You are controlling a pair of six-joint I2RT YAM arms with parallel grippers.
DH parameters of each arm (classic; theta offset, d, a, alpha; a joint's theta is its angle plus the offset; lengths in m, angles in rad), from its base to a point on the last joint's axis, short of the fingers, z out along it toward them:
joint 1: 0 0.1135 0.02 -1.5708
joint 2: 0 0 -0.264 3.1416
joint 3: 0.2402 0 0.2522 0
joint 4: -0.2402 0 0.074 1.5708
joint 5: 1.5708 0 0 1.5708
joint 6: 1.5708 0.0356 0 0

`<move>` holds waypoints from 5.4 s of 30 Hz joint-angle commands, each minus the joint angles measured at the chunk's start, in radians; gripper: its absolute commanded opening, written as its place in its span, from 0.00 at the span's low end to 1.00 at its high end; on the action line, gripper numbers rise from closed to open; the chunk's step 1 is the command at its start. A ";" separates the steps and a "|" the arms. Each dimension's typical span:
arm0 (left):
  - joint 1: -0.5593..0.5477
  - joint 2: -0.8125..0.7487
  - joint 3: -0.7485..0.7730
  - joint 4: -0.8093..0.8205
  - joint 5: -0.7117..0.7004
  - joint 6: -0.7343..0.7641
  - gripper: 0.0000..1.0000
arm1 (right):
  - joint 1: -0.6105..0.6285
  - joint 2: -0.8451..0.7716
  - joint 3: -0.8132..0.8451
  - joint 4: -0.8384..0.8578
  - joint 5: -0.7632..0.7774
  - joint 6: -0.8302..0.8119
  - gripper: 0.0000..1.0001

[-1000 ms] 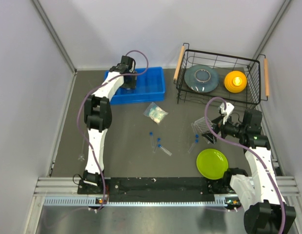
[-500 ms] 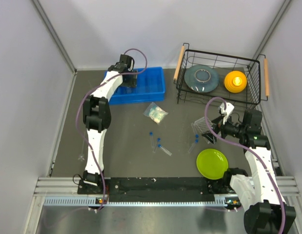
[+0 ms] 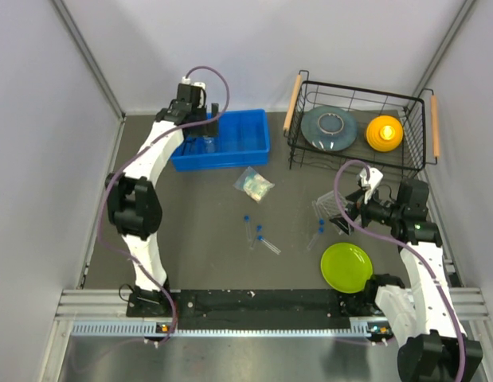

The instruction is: Organize the chemistry lab equipment

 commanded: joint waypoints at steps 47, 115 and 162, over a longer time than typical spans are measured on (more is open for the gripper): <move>0.079 -1.252 -1.161 0.229 0.416 -0.504 0.99 | 0.864 0.773 0.658 -0.028 0.571 -0.049 0.98; -0.305 -0.991 -1.381 0.913 0.436 -0.989 0.56 | 0.817 0.849 0.661 -0.059 -0.091 0.068 0.00; -0.187 -0.505 -0.428 0.154 0.271 -0.193 0.02 | 0.343 0.323 0.310 0.030 -0.050 -0.012 0.75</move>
